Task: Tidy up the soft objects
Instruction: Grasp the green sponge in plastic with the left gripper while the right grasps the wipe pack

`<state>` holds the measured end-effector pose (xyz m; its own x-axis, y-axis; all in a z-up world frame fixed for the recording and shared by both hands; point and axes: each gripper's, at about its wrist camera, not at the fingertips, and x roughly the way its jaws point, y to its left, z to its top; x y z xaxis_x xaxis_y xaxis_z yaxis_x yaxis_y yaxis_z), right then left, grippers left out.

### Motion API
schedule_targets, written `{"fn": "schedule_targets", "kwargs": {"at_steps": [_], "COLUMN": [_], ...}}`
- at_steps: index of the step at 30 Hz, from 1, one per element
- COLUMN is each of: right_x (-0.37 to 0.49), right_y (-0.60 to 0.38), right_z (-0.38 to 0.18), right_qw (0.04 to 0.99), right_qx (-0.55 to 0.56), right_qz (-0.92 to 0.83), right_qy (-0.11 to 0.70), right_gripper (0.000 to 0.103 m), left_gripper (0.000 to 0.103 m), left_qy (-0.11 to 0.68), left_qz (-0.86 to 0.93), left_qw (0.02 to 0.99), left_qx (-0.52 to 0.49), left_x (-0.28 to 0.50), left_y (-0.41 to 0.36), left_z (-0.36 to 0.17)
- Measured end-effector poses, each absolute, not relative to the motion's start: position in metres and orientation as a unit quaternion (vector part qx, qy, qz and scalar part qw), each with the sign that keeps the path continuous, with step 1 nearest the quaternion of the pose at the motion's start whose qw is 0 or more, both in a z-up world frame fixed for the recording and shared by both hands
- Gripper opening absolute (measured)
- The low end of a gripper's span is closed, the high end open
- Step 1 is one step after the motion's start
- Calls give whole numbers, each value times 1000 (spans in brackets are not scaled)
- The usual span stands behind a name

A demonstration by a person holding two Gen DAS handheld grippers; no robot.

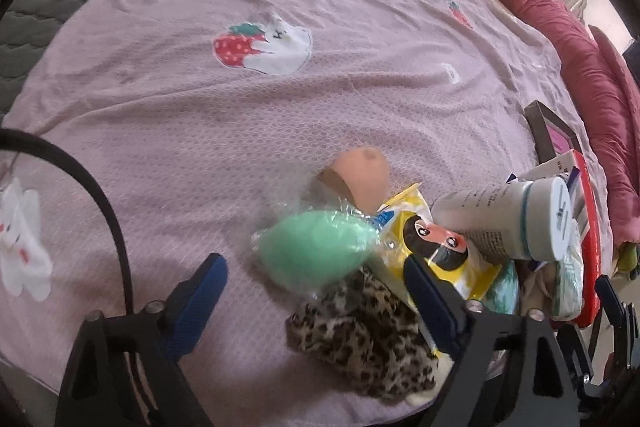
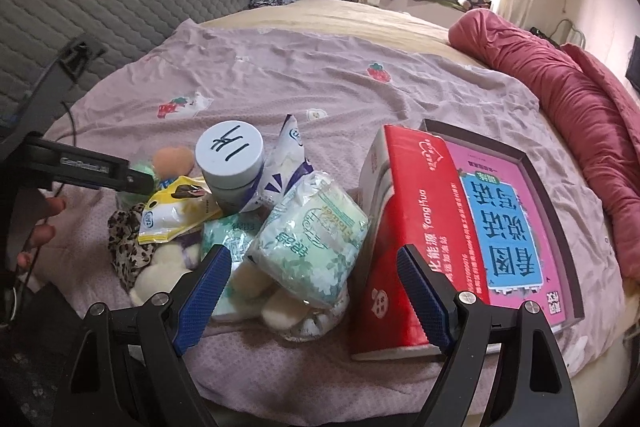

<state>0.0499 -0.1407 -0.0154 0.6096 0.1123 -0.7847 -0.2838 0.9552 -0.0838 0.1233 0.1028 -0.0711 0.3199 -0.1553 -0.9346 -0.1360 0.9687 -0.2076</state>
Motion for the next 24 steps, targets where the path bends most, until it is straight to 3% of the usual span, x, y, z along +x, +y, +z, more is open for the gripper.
{"fn": "schedule_targets", "kwargs": {"at_steps": [7,10,11,13,15,19,24], "right_x": [61,66,68,71,71,67,68], "right_y": [-123,-120,-120,-119,-118,-115,-128], "right_z": [-28,-30,-31,-33,-33,-27,-18], "right_qw": [884,881,880,874,872,874,879], "right_qx": [-167,-179,-180,-179,-180,-184,-141], "right_qz": [104,103,108,120,129,138,147], "right_qy": [424,425,427,436,436,429,432], "right_gripper": [85,83,80,63,53,40,31], "left_gripper": [85,78,73,63,62,57,55], "left_qy": [585,586,589,593,595,590,581], "left_qz": [-12,-16,-14,-13,-14,-16,-20], "left_qw": [798,794,791,788,787,790,793], "left_qx": [-144,-164,-166,-163,-165,-167,-183], "left_x": [131,131,132,132,133,133,128], "left_y": [109,114,115,115,115,115,120], "left_z": [-81,-85,-87,-91,-92,-90,-85]}}
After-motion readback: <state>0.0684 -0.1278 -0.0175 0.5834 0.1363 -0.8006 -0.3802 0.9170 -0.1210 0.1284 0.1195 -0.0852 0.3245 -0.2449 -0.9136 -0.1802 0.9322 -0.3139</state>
